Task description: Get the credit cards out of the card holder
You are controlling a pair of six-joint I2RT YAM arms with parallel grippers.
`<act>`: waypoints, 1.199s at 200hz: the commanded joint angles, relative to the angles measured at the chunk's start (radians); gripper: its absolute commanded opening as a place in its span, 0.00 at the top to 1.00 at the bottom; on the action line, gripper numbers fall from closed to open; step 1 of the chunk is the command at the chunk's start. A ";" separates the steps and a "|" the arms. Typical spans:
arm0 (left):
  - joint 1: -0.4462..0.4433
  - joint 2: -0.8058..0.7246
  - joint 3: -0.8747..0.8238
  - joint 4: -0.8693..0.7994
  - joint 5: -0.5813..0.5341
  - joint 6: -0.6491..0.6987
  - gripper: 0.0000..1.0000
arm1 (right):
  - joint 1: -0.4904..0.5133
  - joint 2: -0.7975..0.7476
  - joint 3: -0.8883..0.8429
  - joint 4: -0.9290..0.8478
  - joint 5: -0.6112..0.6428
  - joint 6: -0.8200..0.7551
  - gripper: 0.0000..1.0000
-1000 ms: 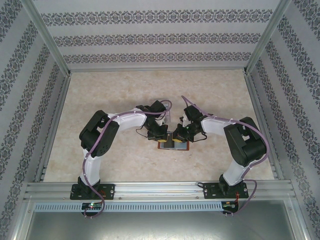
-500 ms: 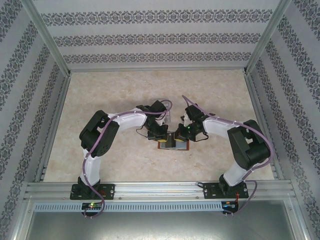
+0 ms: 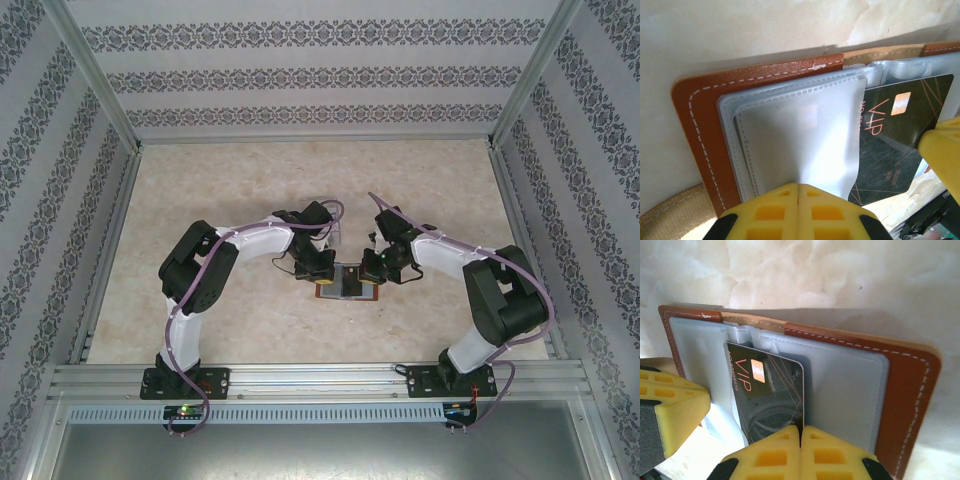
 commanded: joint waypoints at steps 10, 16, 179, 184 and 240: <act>0.007 0.020 0.002 -0.070 -0.038 0.018 0.99 | -0.011 -0.032 0.020 -0.079 0.078 -0.026 0.94; 0.007 0.020 0.002 -0.070 -0.038 0.018 0.99 | -0.011 -0.034 0.021 -0.083 0.081 -0.027 0.94; 0.007 0.023 -0.006 -0.051 -0.026 0.015 0.99 | 0.020 -0.049 0.022 0.009 -0.026 0.068 0.85; 0.007 0.023 -0.006 -0.051 -0.026 0.015 0.99 | 0.024 -0.049 0.022 0.012 -0.028 0.072 0.85; 0.007 0.025 -0.010 -0.049 -0.022 0.016 0.99 | 0.045 -0.026 0.030 0.016 -0.041 0.078 0.84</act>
